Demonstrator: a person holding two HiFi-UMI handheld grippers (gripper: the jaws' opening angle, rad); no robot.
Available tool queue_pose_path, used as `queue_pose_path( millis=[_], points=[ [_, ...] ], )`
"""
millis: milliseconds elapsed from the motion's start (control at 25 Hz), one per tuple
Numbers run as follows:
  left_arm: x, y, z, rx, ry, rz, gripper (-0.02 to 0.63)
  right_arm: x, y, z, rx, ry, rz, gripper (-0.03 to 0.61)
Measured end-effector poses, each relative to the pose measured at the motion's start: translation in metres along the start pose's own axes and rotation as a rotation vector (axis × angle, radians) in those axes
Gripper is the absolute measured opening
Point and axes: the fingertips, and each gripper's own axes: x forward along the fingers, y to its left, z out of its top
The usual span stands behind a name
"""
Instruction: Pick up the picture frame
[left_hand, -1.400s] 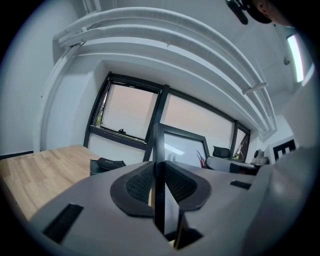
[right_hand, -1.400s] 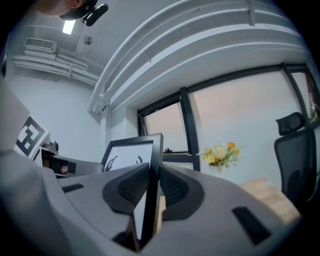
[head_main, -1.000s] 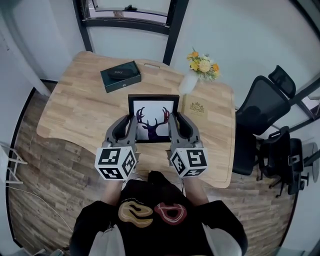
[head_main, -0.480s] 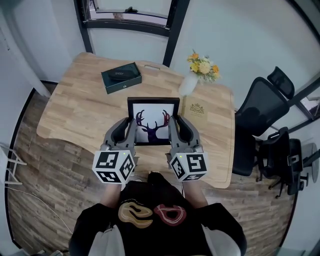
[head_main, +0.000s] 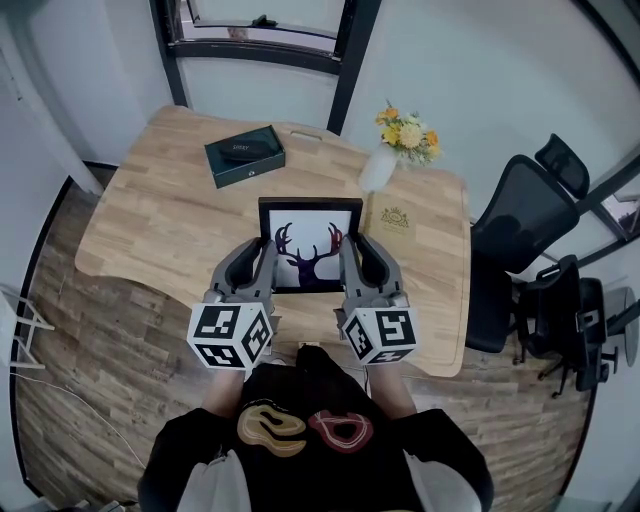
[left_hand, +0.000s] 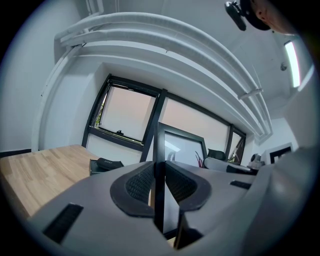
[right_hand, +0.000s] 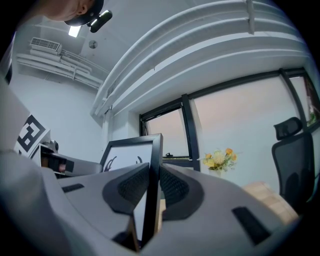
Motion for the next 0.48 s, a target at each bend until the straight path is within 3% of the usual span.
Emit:
queue_pose_path(
  millis=[480],
  points=[
    [-0.0031,-0.0021,-0.0013,-0.018,0.005,-0.01,0.08,-0.0035,0.0009,0.0011,-0.012,0.006,0.005,0.072]
  ],
)
